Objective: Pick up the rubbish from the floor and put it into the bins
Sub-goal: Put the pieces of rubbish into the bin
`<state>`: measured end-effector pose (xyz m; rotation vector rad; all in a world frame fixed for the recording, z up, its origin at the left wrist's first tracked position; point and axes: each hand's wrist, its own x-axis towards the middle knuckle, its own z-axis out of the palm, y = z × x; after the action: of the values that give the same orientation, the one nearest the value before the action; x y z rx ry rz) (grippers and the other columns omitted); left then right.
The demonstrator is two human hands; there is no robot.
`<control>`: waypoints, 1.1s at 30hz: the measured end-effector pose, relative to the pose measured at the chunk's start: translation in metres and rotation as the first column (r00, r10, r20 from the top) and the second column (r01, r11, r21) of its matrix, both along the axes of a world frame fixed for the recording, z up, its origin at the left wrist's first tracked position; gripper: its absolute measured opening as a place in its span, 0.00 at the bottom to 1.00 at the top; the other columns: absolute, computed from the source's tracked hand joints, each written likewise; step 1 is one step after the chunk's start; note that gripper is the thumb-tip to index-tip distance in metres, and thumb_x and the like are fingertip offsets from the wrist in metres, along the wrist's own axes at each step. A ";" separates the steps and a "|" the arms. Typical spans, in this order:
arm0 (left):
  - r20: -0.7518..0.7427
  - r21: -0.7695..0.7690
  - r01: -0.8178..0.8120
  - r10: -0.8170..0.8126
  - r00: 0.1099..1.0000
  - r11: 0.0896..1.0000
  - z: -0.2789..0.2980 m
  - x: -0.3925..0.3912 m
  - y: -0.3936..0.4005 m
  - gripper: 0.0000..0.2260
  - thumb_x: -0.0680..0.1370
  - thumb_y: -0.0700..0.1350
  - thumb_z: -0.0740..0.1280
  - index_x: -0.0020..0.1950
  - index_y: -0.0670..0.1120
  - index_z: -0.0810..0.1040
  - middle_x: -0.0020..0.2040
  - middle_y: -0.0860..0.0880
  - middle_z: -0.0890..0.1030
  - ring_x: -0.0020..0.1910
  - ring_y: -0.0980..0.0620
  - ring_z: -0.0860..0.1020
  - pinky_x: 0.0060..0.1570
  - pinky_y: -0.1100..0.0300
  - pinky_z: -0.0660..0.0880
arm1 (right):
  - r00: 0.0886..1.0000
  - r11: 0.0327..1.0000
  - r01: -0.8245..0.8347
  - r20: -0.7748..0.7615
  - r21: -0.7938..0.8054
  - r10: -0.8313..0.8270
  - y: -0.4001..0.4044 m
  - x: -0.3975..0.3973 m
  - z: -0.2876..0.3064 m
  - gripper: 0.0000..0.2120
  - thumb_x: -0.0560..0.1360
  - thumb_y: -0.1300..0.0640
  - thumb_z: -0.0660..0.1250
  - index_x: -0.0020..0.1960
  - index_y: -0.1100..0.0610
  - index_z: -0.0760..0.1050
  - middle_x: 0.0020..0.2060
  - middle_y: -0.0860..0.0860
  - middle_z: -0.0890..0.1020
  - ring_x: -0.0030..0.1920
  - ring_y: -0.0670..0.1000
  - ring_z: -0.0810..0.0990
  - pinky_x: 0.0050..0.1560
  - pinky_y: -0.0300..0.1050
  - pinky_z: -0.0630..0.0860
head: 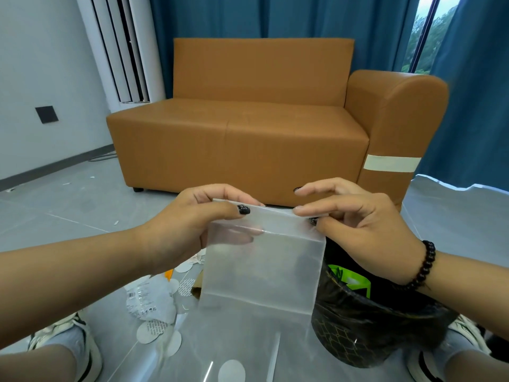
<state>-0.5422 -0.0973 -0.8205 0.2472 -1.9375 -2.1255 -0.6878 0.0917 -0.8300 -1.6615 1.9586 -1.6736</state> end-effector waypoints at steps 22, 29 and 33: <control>0.066 -0.303 -0.109 0.135 0.989 0.947 -0.006 -0.001 0.000 0.10 0.70 0.49 0.69 0.42 0.42 0.77 0.32 0.38 0.81 0.32 0.41 0.82 0.27 0.60 0.76 | 0.932 0.994 0.003 0.360 0.113 -0.043 -0.003 -0.001 0.002 0.10 0.69 0.72 0.70 0.44 0.59 0.83 0.42 0.59 0.85 0.37 0.57 0.85 0.37 0.48 0.83; 0.137 -0.300 -0.044 0.088 0.987 0.953 -0.006 0.000 0.001 0.08 0.70 0.57 0.66 0.36 0.54 0.80 0.43 0.40 0.85 0.36 0.42 0.79 0.35 0.58 0.74 | 0.990 0.996 0.069 0.121 0.059 -0.076 0.001 -0.002 0.006 0.14 0.70 0.75 0.67 0.41 0.59 0.84 0.51 0.52 0.82 0.38 0.48 0.80 0.37 0.31 0.76; 0.151 -0.273 -0.043 0.087 0.985 0.961 -0.007 -0.001 0.000 0.14 0.69 0.50 0.68 0.50 0.44 0.78 0.45 0.41 0.85 0.31 0.47 0.79 0.31 0.62 0.75 | 0.997 0.996 0.032 0.071 0.084 -0.038 0.005 0.000 0.006 0.09 0.71 0.71 0.69 0.45 0.60 0.84 0.57 0.50 0.79 0.41 0.39 0.79 0.39 0.27 0.74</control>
<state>-0.5432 -0.0973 -0.8276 0.4356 -2.2483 -1.8228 -0.6880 0.0963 -0.8240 -1.5257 2.0057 -1.6156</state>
